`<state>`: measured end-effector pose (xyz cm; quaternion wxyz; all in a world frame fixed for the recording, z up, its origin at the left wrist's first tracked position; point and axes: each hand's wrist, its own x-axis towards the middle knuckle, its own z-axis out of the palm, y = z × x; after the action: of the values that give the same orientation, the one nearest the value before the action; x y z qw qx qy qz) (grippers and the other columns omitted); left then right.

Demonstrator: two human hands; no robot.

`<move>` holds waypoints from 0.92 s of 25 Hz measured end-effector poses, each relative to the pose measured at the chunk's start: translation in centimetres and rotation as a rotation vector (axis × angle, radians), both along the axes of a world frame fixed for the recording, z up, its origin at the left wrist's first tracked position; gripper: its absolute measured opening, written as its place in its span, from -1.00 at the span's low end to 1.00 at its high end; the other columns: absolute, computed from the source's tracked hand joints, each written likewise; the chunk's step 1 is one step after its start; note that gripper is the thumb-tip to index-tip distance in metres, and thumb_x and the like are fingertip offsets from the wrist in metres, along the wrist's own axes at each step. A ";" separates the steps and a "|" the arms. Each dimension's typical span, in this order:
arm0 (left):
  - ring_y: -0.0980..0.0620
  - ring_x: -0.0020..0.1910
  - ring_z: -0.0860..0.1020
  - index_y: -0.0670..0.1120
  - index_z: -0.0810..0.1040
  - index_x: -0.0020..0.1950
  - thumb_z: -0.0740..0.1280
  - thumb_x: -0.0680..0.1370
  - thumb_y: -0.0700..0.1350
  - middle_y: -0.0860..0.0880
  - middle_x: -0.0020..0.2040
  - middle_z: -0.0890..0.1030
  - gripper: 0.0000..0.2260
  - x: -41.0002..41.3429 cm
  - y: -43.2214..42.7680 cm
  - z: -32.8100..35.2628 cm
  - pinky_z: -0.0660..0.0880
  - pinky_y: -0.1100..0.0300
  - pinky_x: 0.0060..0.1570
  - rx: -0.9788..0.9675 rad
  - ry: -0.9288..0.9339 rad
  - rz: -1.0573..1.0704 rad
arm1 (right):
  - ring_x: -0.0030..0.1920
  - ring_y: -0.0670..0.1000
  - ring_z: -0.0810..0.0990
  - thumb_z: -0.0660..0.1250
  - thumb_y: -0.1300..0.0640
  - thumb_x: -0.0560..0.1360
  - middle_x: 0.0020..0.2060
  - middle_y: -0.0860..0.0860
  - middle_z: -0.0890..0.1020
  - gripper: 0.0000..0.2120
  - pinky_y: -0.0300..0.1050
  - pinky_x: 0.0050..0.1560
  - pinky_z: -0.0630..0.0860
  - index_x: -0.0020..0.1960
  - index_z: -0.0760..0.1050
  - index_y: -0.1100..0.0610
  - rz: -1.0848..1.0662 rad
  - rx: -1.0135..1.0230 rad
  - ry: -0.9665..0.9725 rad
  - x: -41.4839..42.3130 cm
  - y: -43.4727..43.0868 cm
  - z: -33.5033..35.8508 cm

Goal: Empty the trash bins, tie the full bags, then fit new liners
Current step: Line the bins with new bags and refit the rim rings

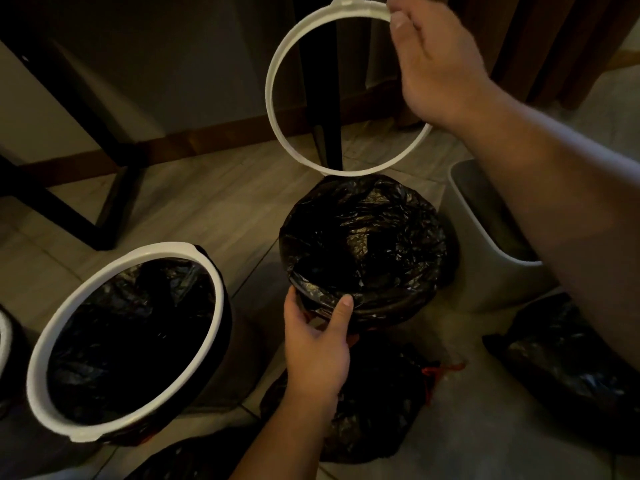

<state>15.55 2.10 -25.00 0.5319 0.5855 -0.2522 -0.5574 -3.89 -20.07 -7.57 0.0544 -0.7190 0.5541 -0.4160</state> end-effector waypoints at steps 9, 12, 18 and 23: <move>-0.03 0.01 0.76 0.23 0.56 0.34 0.31 0.64 0.28 -0.02 0.21 0.70 -0.68 2.7 0.4 -0.1 0.65 0.02 -0.14 0.145 0.122 0.068 | -0.02 0.03 0.58 0.32 0.08 0.70 0.04 0.10 0.63 -0.77 -0.11 0.00 0.51 0.27 0.55 0.20 0.241 -0.280 0.235 -4.2 10.5 -5.3; -0.03 -0.01 0.74 0.20 0.60 0.29 0.31 0.57 0.39 -0.05 0.19 0.66 -0.59 4.3 0.0 0.8 0.64 -0.01 -0.13 0.169 0.125 0.135 | 0.09 -0.04 0.62 0.37 0.07 0.68 0.11 0.05 0.68 -0.73 -0.08 0.18 0.56 0.33 0.59 0.15 0.432 -0.227 0.329 -5.0 14.0 -8.6; 0.05 0.11 0.72 0.18 0.62 0.24 0.49 0.28 0.43 0.07 0.14 0.73 -0.39 5.2 -2.7 3.4 0.66 -0.04 0.05 0.046 -0.020 0.063 | 0.13 -0.12 0.64 0.41 0.02 0.65 0.12 -0.05 0.71 -0.78 -0.01 0.24 0.57 0.23 0.72 0.05 0.522 -0.041 0.377 -4.5 16.8 -13.7; 0.03 0.10 0.73 0.12 0.55 0.35 0.54 0.55 -0.01 0.10 0.10 0.75 -0.61 4.8 -3.3 1.2 0.66 -0.09 0.18 0.084 -0.150 -0.004 | 0.16 -0.16 0.61 0.36 -0.01 0.67 0.11 -0.10 0.69 -0.78 -0.05 0.32 0.52 0.22 0.71 0.01 0.487 0.014 0.362 -4.5 17.9 -16.4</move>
<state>20.36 -1.17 -23.81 0.4852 0.6470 -0.2690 -0.5231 -8.36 -2.17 -23.95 0.0580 -0.8928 0.3689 -0.2518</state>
